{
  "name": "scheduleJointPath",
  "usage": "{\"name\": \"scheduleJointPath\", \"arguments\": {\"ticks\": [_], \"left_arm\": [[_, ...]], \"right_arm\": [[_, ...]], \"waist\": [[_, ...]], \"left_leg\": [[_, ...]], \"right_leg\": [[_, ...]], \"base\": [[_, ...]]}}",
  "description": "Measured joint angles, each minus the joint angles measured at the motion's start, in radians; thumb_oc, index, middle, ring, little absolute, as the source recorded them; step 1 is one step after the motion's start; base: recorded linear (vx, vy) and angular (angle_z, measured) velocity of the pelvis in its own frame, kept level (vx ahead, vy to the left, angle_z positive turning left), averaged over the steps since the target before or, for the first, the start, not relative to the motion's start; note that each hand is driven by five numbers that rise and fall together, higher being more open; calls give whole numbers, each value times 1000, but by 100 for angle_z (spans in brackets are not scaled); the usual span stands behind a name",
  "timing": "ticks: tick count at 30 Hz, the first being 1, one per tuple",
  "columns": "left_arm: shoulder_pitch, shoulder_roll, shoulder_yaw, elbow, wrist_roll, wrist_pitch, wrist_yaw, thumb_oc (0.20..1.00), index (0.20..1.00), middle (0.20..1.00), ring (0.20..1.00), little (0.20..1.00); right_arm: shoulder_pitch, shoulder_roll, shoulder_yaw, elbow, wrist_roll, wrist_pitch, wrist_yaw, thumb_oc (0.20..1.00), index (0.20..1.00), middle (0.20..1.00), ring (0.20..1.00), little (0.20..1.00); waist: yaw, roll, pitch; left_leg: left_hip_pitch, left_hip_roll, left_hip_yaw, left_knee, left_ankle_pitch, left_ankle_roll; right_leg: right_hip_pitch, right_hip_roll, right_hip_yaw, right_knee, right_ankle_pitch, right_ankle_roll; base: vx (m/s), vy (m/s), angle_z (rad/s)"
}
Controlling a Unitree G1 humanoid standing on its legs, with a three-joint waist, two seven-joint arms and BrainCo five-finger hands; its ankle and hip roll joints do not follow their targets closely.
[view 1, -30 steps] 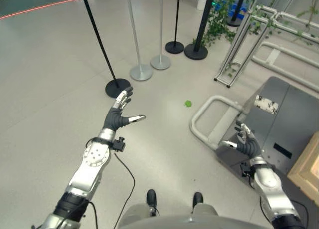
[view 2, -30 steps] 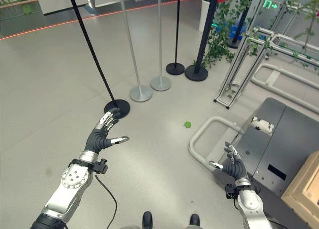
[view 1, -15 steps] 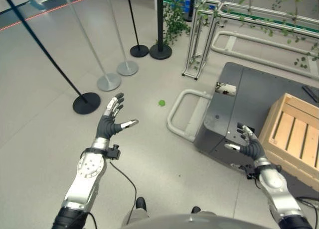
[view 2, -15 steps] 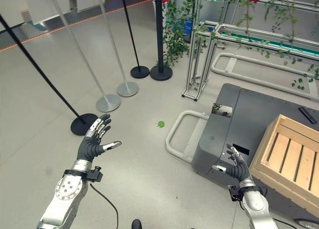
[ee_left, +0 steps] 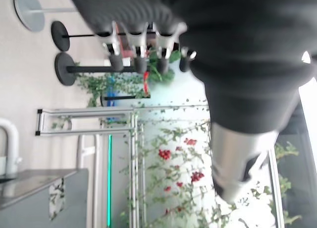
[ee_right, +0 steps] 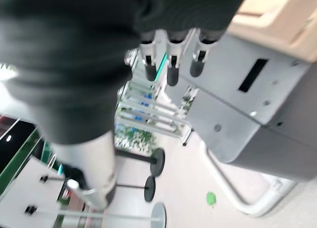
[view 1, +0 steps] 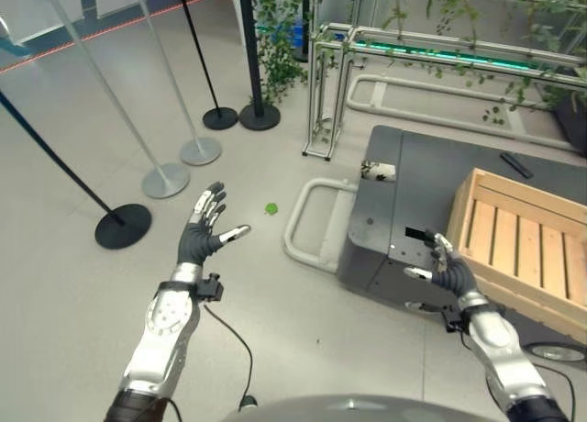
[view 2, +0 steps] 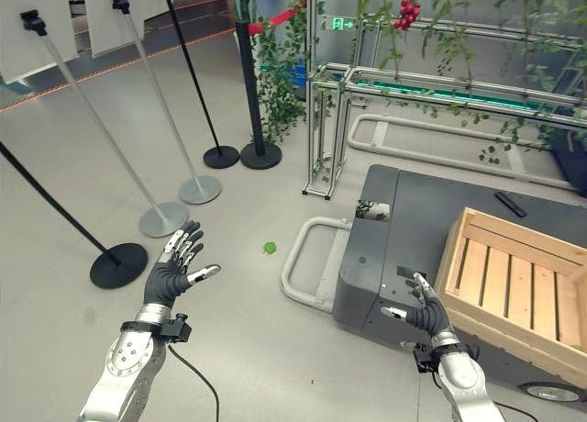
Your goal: Pick up the fruits from the basket on one side to the basket on the other side
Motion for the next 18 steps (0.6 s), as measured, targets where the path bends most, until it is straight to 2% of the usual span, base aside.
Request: {"name": "scheduleJointPath", "arguments": {"ticks": [5,15,17,18], "left_arm": [[0,0,0,17,1,8,2,1000,1000,1000,1000,1000],[-1,0,0,61,5,9,16,1000,1000,1000,1000,1000],[-1,0,0,75,5,9,16,1000,1000,1000,1000,1000],[-2,6,3,88,5,8,19,1000,1000,1000,1000,1000]], "right_arm": [[-3,2,0,1,0,4,0,1000,1000,1000,1000,1000],[4,3,0,3,28,4,-1,1000,1000,1000,1000,1000],[6,6,0,3,38,4,-1,1000,1000,1000,1000,1000],[0,12,0,4,39,4,0,1000,1000,1000,1000,1000]], "waist": [[-12,1,-2],[-36,24,0],[-34,25,1],[-31,25,12]], "left_leg": [[5,1,43,-1,-5,-8],[12,17,74,22,-23,-35],[7,30,79,51,-31,-43],[-6,55,79,104,-47,-58]], "right_leg": [[-15,1,39,-23,32,1],[-20,2,63,-21,42,6],[-20,9,63,-18,40,2],[-47,22,67,36,13,-23]], "base": [[-17,-37,-26],[-22,-102,-10],[13,-198,-17],[10,-174,-36]]}}
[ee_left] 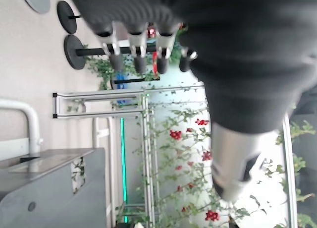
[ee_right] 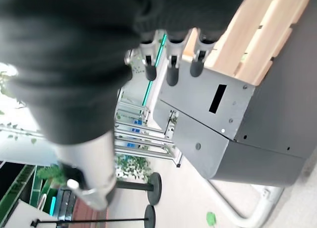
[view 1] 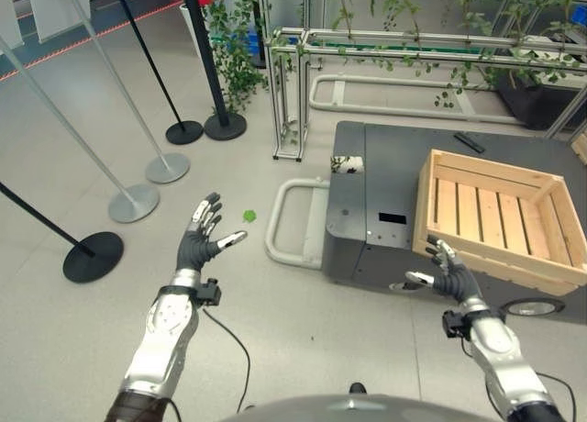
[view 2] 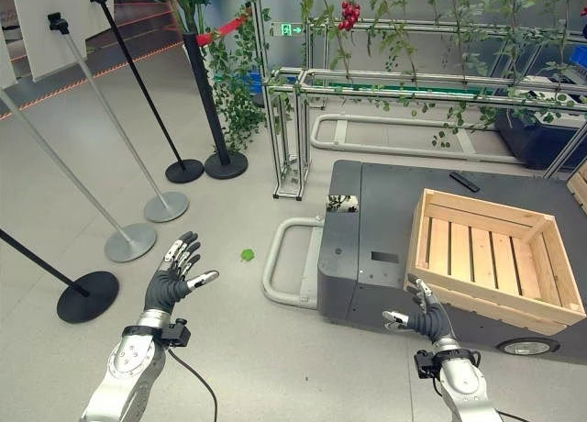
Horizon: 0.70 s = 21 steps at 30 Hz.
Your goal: Pick up the fruits from the basket on one side to the basket on the other side
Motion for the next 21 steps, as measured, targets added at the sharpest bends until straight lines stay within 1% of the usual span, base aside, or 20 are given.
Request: {"name": "scheduleJointPath", "arguments": {"ticks": [2,3,4,5,6,7,8,9,10,11,12,13,14,15,17,19,21], "left_arm": [[0,15,1,25,2,0,5,1000,1000,1000,1000,1000],[-1,28,0,43,8,1,9,1000,1000,1000,1000,1000],[-2,28,0,46,8,2,11,1000,1000,1000,1000,1000],[-12,24,-3,45,9,1,15,1000,1000,1000,1000,1000],[-25,10,-17,44,13,0,20,1000,1000,1000,1000,1000],[-25,11,-24,44,17,1,21,1000,1000,1000,1000,1000],[-30,6,-38,43,17,1,22,1000,1000,1000,1000,1000],[-36,3,-43,43,17,1,22,1000,1000,1000,1000,1000],[-44,1,-49,42,17,-1,23,1000,1000,1000,1000,1000],[-48,-2,-48,41,17,-2,23,1000,1000,1000,1000,1000],[-47,-8,-49,41,17,-2,24,1000,1000,1000,1000,1000],[-47,-8,-51,41,17,-2,24,1000,1000,1000,1000,1000],[-51,-6,-51,43,17,-2,24,1000,1000,1000,1000,1000],[-54,-4,-51,43,17,-3,25,1000,1000,1000,1000,1000],[-49,-4,-52,43,17,-3,26,1000,1000,1000,1000,1000],[-49,-4,-51,43,17,-2,25,1000,1000,1000,1000,1000],[-43,-2,-50,44,17,-2,25,1000,1000,1000,1000,1000]], "right_arm": [[-5,21,0,1,2,-1,0,1000,1000,1000,1000,1000],[-5,30,0,0,8,-1,1,1000,1000,1000,1000,1000],[-2,27,0,1,12,-1,-1,1000,1000,1000,1000,1000],[-2,20,-2,0,18,-2,-2,1000,1000,1000,1000,1000],[-2,9,-18,3,19,-2,-8,1000,1000,1000,1000,1000],[-3,9,-18,3,21,-2,-11,1000,1000,1000,1000,1000],[0,7,-24,6,24,-1,-14,1000,1000,1000,1000,1000],[0,5,-24,7,26,-2,-15,1000,1000,1000,1000,1000],[2,0,-22,12,27,-2,-16,1000,1000,1000,1000,1000],[2,-8,-21,12,27,-2,-16,1000,1000,1000,1000,1000],[6,-15,-20,12,27,-2,-16,1000,1000,1000,1000,1000],[14,-17,-20,16,27,-2,-17,1000,1000,1000,1000,1000],[13,-7,-22,26,27,-3,-18,1000,1000,1000,1000,1000],[18,0,-22,35,28,-3,-18,1000,1000,1000,1000,1000],[30,11,-18,41,31,-2,-17,1000,1000,1000,1000,1000],[33,13,-15,41,31,-2,-13,1000,1000,1000,1000,1000],[34,17,-14,41,31,-2,-6,1000,1000,1000,1000,1000]], "waist": [[24,-28,19],[38,-54,33],[48,-69,31],[45,-86,38],[50,-90,43],[47,-85,46],[39,-81,46],[35,-71,48],[16,-52,41],[13,-33,44],[14,-16,39],[14,15,25],[11,18,20],[7,11,24],[8,1,25],[7,-1,27],[15,-2,27]], "left_leg": [[-11,16,-20,99,2,0],[-66,38,-81,238,18,-20],[-88,39,-112,279,45,-48],[-118,36,-173,324,63,-44],[-138,1,-259,315,56,-42],[-145,-15,-264,297,40,-41],[-125,-61,-301,188,27,-30],[-117,-75,-302,141,29,-27],[-105,-90,-311,63,42,-9],[-101,-86,-310,41,58,13],[-99,-80,-310,34,62,24],[-80,-63,-306,-13,14,35],[-75,-64,-292,-31,16,36],[-67,-68,-278,-48,20,41],[-58,-89,-278,-66,26,41],[-42,-99,-278,-73,26,43],[-6,-102,-280,-95,26,43]], "right_leg": [[-10,8,18,50,-20,-20],[-37,4,30,113,-49,-41],[-39,5,33,115,-52,-48],[-35,4,43,114,-52,-59],[-39,-1,52,112,-47,-73],[-37,3,51,100,-44,-78],[-39,1,53,93,-42,-81],[-38,6,51,89,-40,-82],[-40,24,49,82,-36,-80],[-43,38,49,81,-35,-80],[-46,51,49,78,-35,-80],[-56,74,51,81,-36,-73],[-55,70,51,82,-36,-67],[-56,63,52,81,-32,-55],[-50,49,58,58,-25,-41],[-20,38,58,29,-16,-36],[22,36,55,-3,-15,-34]], "base": [[-24,-136,-64],[-29,-84,-62],[-14,-76,-39],[112,24,-32],[117,36,-27],[187,79,-35],[96,67,-13],[104,93,-11],[51,84,-11],[41,65,-16],[80,114,-28],[58,79,-23],[93,110,-16],[70,63,-9],[92,78,-11],[80,75,3],[88,73,5]]}}
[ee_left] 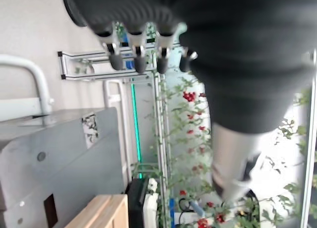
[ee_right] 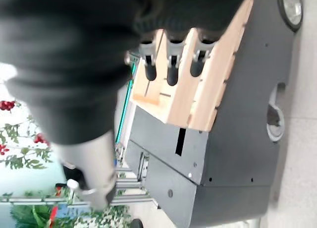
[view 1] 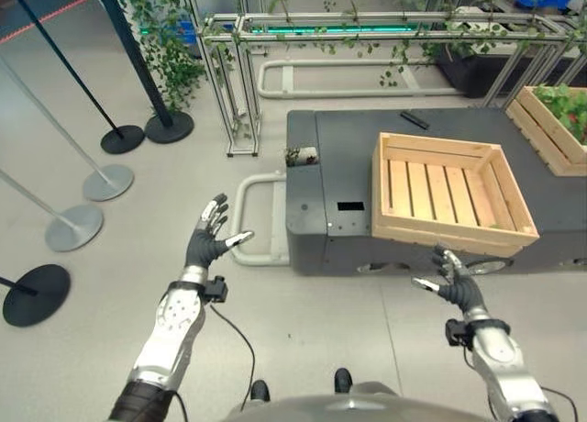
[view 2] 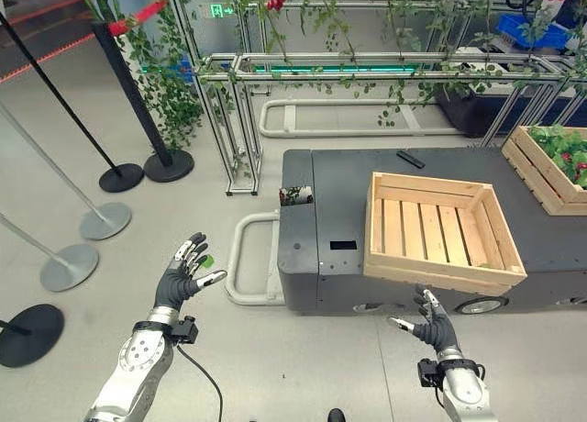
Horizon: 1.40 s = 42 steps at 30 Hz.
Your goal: Pick up the fruits from the basket on one side to the basket on the other side
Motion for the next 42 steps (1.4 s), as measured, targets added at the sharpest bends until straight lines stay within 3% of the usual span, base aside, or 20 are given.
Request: {"name": "scheduleJointPath", "arguments": {"ticks": [5,24,42], "left_arm": [[7,-1,0,19,1,1,0,1000,1000,1000,1000,1000],[47,-5,-3,80,0,5,-1,1000,1000,1000,1000,1000],[64,-5,-24,108,13,6,-1,1000,1000,1000,1000,1000]], "right_arm": [[-8,11,1,5,6,0,1,1000,1000,1000,1000,1000],[-14,20,13,45,8,1,0,1000,1000,1000,1000,1000],[-14,21,43,46,8,1,0,1000,1000,1000,1000,1000]], "waist": [[4,2,-2],[3,15,-28],[4,9,-50]], "left_leg": [[33,1,-3,-31,0,-1],[43,3,-8,-32,-1,-1],[39,5,-11,-32,0,-1]], "right_leg": [[50,6,-11,-56,7,4],[65,8,-20,-56,7,7],[61,10,-21,-57,7,6]], "base": [[46,52,7],[5,6,1],[0,0,0]]}}
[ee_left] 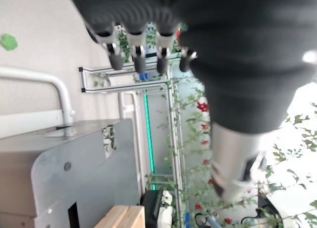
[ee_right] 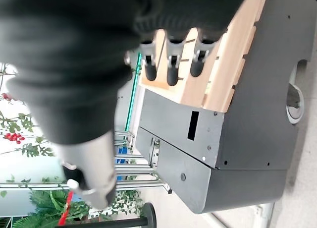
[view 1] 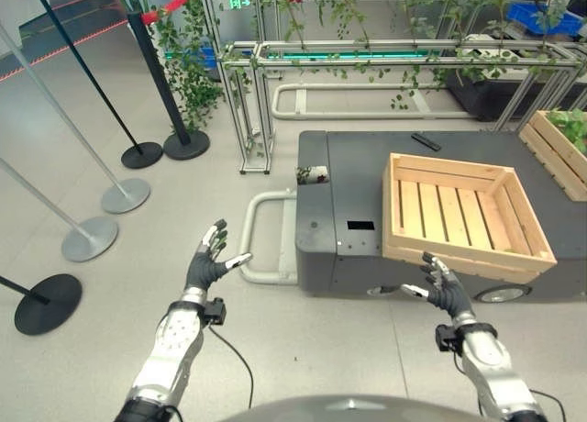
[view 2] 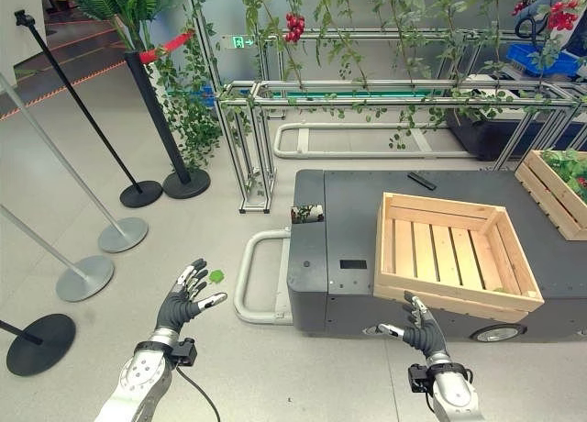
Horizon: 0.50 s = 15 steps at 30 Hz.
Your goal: Pick up the fruits from the basket on one side to the basket on the other side
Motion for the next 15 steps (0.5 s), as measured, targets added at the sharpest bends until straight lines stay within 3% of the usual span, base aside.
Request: {"name": "scheduleJointPath", "arguments": {"ticks": [6,9,12,15], "left_arm": [[2,0,-3,75,25,4,0,1000,1000,1000,1000,1000],[-11,-10,-16,190,27,3,1,1000,1000,1000,1000,1000],[-43,-46,-40,454,69,18,5,1000,1000,1000,1000,1000],[-1,-55,-42,493,105,24,8,1000,1000,1000,1000,1000]], "right_arm": [[0,1,2,38,0,0,-2,1000,1000,1000,1000,1000],[-14,6,8,109,0,-5,-3,1000,1000,1000,1000,1000],[-60,12,60,314,-1,-7,-5,1000,1000,1000,1000,1000],[-46,19,76,389,-2,-1,-13,1000,1000,1000,1000,1000]], "waist": [[0,-1,-15],[0,0,-26],[1,1,-29],[3,2,-26]], "left_leg": [[-9,0,-8,0,0,0],[-11,0,-10,0,1,0],[-13,0,-14,0,1,0],[-24,0,-18,0,1,0]], "right_leg": [[-6,0,-9,0,0,0],[-7,0,-11,0,0,0],[-8,0,-13,-1,0,0],[-17,0,-16,-1,-1,0]], "base": [[-7,4,3],[-7,3,2],[-5,2,1],[6,1,1]]}}
